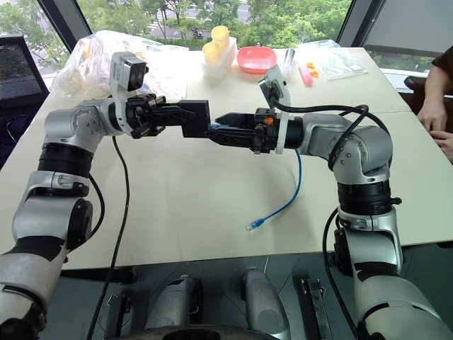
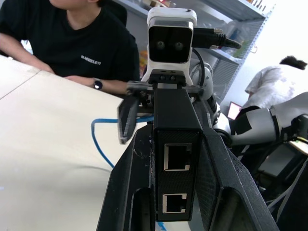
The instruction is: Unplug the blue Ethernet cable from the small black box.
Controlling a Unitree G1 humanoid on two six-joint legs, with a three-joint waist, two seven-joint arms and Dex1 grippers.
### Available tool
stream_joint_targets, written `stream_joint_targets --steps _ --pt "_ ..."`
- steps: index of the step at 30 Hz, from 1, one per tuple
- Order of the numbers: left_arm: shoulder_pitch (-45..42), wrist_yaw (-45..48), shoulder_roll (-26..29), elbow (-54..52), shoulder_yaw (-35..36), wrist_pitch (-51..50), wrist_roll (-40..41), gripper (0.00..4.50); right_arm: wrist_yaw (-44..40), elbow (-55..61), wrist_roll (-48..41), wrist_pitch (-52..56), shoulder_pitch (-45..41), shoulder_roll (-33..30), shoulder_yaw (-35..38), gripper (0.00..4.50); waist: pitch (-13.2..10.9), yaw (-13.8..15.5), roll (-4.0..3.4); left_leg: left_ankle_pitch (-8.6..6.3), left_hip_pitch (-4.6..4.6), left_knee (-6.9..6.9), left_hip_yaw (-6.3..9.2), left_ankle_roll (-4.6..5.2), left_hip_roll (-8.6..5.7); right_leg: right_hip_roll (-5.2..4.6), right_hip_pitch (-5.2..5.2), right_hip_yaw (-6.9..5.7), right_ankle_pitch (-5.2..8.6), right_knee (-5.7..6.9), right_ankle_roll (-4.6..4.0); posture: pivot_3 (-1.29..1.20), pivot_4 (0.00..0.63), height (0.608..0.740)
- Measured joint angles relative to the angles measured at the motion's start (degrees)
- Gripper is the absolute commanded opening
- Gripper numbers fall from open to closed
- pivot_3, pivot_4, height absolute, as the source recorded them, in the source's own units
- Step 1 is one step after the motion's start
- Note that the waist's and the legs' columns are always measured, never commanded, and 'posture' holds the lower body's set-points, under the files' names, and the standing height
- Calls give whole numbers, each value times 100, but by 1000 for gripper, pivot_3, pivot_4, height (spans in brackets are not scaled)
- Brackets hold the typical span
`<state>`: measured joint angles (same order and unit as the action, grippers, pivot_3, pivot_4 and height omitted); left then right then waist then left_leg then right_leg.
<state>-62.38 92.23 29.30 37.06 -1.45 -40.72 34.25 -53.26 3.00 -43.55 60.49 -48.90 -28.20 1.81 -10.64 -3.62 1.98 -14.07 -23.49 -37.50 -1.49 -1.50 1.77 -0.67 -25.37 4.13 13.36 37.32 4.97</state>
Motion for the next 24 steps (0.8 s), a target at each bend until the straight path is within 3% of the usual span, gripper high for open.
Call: stream_joint_targets --steps 7,10,14,24 --pt "0 0 -14 0 5 0 -9 492 69 -57 1 -2 0 11 0 3017 0 3 0 0 0 0 0 0 0 0 0 0 0 -1 0 0 150 737" --pt "0 0 -31 0 13 0 -29 492 99 -94 1 -5 0 13 0 2255 0 3 0 0 0 1 0 0 0 0 0 0 0 -1 0 0 150 737" --pt "0 -49 -37 16 47 12 -82 492 74 -94 -76 -6 0 55 -2 386 0 -5 0 0 0 1 0 0 0 0 0 0 0 -1 0 0 150 737" --pt "-1 10 -68 17 58 23 -108 492 63 -75 -258 25 86 48 53 372 0 3 0 0 0 1 0 0 0 0 0 0 0 -2 0 0 150 737"
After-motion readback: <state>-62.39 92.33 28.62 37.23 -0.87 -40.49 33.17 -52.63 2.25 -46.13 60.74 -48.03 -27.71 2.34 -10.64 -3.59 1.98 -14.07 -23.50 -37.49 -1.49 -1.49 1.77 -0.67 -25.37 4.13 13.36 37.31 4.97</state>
